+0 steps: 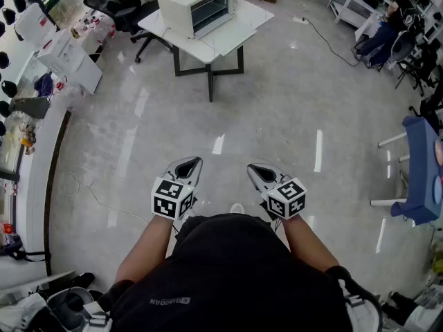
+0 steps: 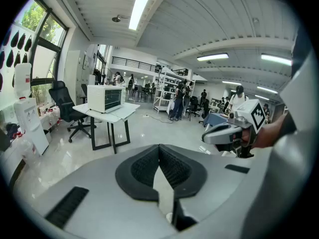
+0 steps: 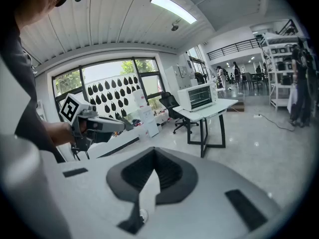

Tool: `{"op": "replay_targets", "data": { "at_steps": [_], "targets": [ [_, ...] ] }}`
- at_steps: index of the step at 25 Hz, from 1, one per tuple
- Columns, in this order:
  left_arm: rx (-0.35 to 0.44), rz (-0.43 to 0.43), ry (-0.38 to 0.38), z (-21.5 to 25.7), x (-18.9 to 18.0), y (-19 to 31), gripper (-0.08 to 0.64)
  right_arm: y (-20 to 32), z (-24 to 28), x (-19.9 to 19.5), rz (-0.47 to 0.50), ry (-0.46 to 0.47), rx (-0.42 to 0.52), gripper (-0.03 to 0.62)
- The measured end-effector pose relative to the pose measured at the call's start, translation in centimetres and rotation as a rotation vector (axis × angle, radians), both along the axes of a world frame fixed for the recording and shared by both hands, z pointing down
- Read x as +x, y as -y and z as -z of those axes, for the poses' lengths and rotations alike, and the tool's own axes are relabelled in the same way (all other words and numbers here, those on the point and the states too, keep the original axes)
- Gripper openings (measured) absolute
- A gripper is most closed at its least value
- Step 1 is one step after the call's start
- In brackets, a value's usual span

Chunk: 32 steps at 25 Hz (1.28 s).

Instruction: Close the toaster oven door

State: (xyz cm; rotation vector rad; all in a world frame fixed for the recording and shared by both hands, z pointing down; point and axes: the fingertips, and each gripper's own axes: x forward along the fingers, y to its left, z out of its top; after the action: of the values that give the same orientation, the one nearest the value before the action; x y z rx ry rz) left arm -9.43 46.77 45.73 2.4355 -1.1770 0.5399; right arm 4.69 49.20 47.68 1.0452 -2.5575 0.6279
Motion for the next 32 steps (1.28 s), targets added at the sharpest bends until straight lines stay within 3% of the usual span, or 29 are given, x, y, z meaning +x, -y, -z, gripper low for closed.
{"op": "replay_targets", "data": {
  "at_steps": [14, 21, 32],
  "targets": [
    [0.017, -0.005, 0.008, 0.4, 1.0, -0.7, 0.003, -0.6, 0.3, 0.2, 0.038, 0.025, 0.005, 0.001],
    [-0.037, 0.054, -0.096, 0.4, 1.8, -0.2, 0.003, -0.1, 0.0, 1.3, 0.041, 0.029, -0.003, 0.002],
    [-0.016, 0.076, -0.043, -0.2, 5.9, -0.2, 0.003, 0.8, -0.1, 5.6, 0.063, 0.046, 0.006, 0.002]
  ]
}}
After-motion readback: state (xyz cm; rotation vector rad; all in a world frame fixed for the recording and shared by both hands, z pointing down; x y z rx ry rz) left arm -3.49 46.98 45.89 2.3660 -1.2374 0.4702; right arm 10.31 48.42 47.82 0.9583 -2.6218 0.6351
